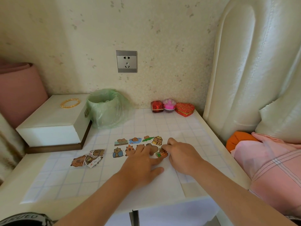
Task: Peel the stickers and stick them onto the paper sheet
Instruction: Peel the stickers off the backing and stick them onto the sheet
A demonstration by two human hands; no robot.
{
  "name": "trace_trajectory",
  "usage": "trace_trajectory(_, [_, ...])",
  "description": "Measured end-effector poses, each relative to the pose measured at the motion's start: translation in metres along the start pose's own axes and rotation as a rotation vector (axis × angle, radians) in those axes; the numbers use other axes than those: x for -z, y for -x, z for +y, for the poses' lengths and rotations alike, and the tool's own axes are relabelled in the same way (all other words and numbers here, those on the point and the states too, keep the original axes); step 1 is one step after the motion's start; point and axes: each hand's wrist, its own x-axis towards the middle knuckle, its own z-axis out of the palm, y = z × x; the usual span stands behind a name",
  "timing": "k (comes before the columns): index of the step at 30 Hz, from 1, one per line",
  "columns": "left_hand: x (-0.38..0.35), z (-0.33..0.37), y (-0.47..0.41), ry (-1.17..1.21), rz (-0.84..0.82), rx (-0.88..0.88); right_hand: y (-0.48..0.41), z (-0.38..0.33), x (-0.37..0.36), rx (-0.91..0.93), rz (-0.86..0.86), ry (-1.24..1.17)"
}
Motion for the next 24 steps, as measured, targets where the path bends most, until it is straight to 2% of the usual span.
trace_trajectory(6, [0.014,0.000,0.002,0.236,0.124,0.066,0.000,0.002,-0.001,-0.008,0.037,-0.061])
trace_trajectory(8, [0.009,0.000,-0.003,0.218,0.124,0.066,0.001,0.002,-0.001,0.010,0.036,-0.056])
trace_trajectory(11, [0.000,0.001,-0.006,0.062,0.064,0.062,0.000,0.001,0.001,0.031,0.011,-0.006])
trace_trajectory(14, [0.001,0.004,-0.005,-0.041,0.086,0.050,-0.001,0.002,0.002,0.042,0.013,0.009])
trace_trajectory(17, [0.004,0.006,-0.007,-0.025,0.106,0.043,-0.001,0.004,0.003,0.037,0.032,0.024])
trace_trajectory(24, [0.016,0.010,-0.014,0.091,0.009,0.142,0.001,0.008,0.001,0.033,0.064,-0.026])
